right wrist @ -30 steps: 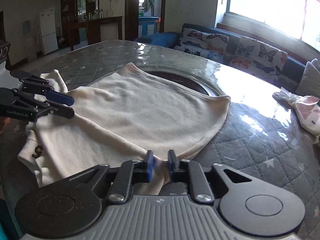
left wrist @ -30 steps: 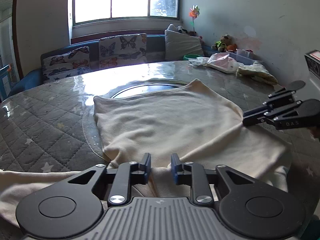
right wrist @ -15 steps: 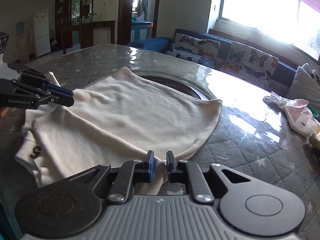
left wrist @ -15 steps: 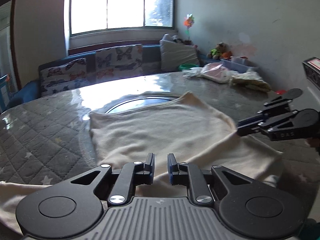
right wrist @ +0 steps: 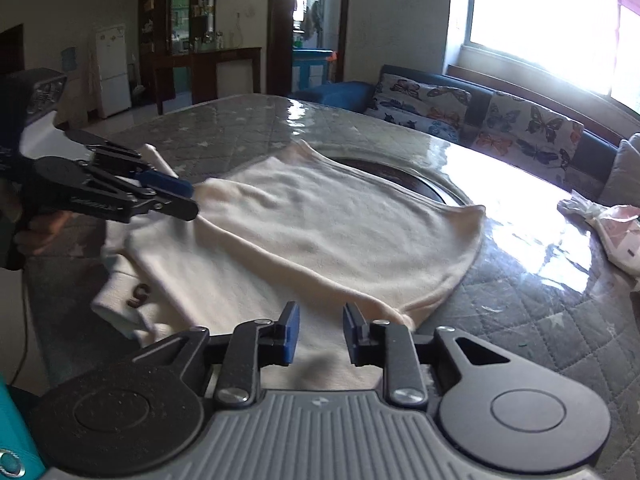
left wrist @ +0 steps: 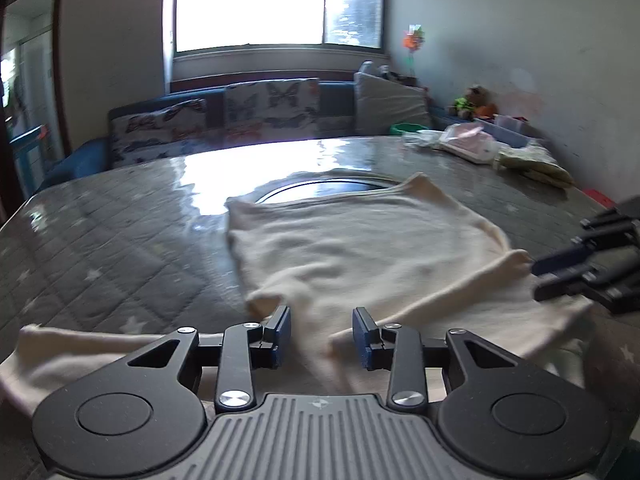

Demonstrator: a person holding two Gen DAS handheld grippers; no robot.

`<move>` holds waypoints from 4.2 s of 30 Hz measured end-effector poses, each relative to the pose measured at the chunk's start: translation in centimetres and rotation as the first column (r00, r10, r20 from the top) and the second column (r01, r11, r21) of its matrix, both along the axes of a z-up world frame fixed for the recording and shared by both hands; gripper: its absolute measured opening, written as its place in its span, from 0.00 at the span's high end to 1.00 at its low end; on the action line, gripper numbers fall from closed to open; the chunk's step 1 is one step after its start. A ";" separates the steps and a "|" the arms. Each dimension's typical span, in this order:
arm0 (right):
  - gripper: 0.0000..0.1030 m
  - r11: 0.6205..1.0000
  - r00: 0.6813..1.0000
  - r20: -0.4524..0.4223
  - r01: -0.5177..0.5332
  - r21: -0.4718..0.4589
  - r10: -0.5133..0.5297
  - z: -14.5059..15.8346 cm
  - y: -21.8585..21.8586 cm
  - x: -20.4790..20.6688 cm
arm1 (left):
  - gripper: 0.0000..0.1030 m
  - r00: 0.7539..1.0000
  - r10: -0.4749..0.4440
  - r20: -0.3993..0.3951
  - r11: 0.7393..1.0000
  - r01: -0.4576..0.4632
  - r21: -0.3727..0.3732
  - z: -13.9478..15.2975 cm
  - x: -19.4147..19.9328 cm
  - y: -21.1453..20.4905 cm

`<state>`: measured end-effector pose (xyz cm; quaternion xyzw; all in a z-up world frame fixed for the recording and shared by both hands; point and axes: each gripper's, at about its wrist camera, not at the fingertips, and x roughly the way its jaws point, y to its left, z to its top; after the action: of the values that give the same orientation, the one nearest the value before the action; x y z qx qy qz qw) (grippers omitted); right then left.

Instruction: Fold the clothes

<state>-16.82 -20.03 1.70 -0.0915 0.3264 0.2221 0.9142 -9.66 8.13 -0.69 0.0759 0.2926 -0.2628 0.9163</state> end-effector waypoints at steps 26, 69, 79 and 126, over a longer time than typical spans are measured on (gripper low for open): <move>0.96 0.903 0.900 -0.075 -0.430 0.018 0.430 -1.3 10.4 -2.9 | 0.55 0.997 0.078 -0.008 0.997 -0.078 0.005 1.7 6.4 0.6; 0.69 0.907 0.909 -0.049 -0.406 0.108 0.413 0.0 9.0 -3.8 | 0.48 0.762 0.647 -0.023 0.762 -0.646 0.034 0.5 3.8 13.8; 0.66 0.934 0.938 0.002 -0.346 0.092 0.348 1.6 7.6 -5.1 | 0.53 0.700 0.704 -0.119 0.702 -0.711 -0.029 -0.6 4.5 15.3; 0.64 0.958 0.987 0.004 0.153 0.243 -0.159 1.6 -5.0 -6.3 | 0.62 0.997 -0.074 -0.034 0.991 0.069 -0.114 4.6 -5.8 -1.3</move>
<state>-23.14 -24.99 3.34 0.0442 0.2923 0.1864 0.9369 -15.49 6.78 3.93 0.0296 0.2918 -0.3129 0.9034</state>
